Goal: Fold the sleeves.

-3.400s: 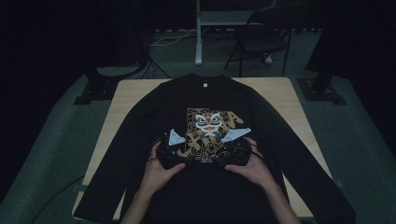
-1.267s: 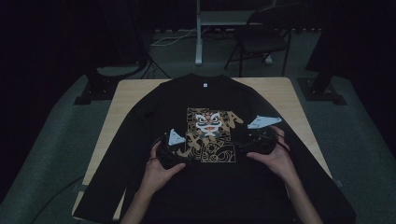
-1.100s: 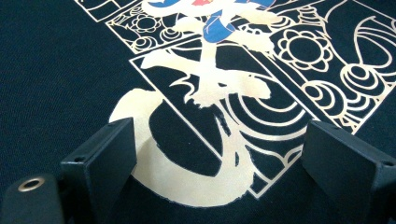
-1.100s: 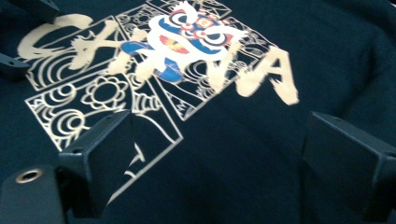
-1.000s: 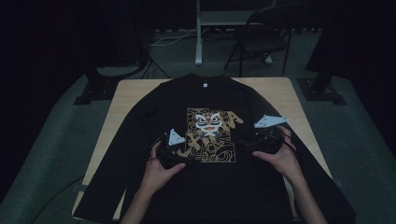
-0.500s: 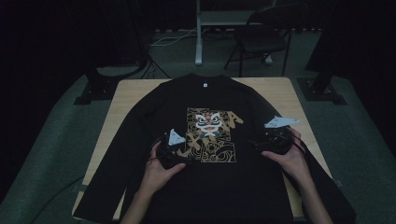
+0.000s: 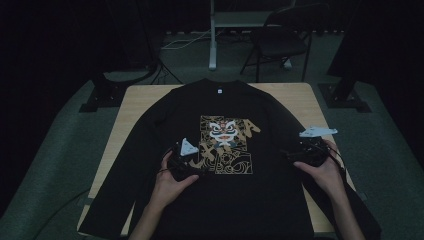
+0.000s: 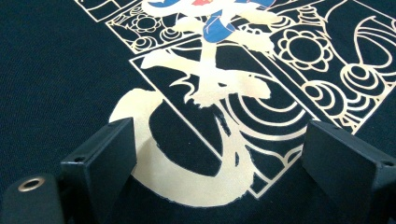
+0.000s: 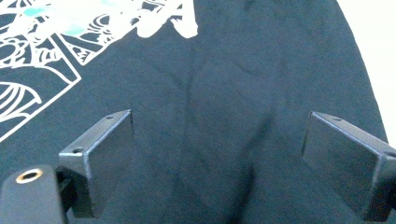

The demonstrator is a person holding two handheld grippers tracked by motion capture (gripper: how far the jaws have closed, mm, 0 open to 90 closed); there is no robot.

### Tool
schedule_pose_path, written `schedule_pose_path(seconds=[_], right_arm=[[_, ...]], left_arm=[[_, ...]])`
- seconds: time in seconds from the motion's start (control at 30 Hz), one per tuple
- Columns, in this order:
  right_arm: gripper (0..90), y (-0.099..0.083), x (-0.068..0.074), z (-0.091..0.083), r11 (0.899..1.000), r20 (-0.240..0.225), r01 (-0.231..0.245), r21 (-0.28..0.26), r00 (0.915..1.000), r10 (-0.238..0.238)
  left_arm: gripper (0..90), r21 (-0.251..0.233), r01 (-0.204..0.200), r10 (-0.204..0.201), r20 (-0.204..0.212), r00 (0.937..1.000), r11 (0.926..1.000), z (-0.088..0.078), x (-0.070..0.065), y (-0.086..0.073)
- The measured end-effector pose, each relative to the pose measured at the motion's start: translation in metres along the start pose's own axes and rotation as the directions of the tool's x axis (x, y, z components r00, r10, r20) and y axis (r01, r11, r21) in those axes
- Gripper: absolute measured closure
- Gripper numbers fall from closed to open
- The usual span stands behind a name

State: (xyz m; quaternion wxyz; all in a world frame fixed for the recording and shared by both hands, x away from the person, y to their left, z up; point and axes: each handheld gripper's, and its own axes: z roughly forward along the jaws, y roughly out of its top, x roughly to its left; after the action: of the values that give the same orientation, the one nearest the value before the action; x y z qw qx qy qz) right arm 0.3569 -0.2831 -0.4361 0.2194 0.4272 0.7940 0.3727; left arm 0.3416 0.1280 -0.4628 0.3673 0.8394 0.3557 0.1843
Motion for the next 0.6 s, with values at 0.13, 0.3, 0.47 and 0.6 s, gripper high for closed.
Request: schedule_pose_path(seconds=[0.13,0.3,0.47,0.6], right_arm=[[9.4,-0.005,-0.009,-0.003,1.0,0.015,-0.018,0.008,0.9997,0.018],[9.4,-0.008,-0.016,-0.003,0.999,0.026,-0.03,0.013,0.9992,0.03],[9.4,-0.012,-0.028,0.003,0.997,0.04,-0.074,0.021,0.9965,0.073],[9.4,-0.013,-0.036,0.01,0.994,0.051,-0.106,0.024,0.9932,0.104]], left_arm=[[11.5,0.0,0.0,0.0,0.0,1.0,1.0,0.0,0.0,0.0],[11.5,0.0,0.0,0.0,0.0,1.0,1.0,0.0,0.0,0.0],[11.5,0.0,0.0,0.0,0.0,1.0,1.0,0.0,0.0,0.0],[11.5,0.0,0.0,0.0,0.0,1.0,1.0,0.0,0.0,0.0]])
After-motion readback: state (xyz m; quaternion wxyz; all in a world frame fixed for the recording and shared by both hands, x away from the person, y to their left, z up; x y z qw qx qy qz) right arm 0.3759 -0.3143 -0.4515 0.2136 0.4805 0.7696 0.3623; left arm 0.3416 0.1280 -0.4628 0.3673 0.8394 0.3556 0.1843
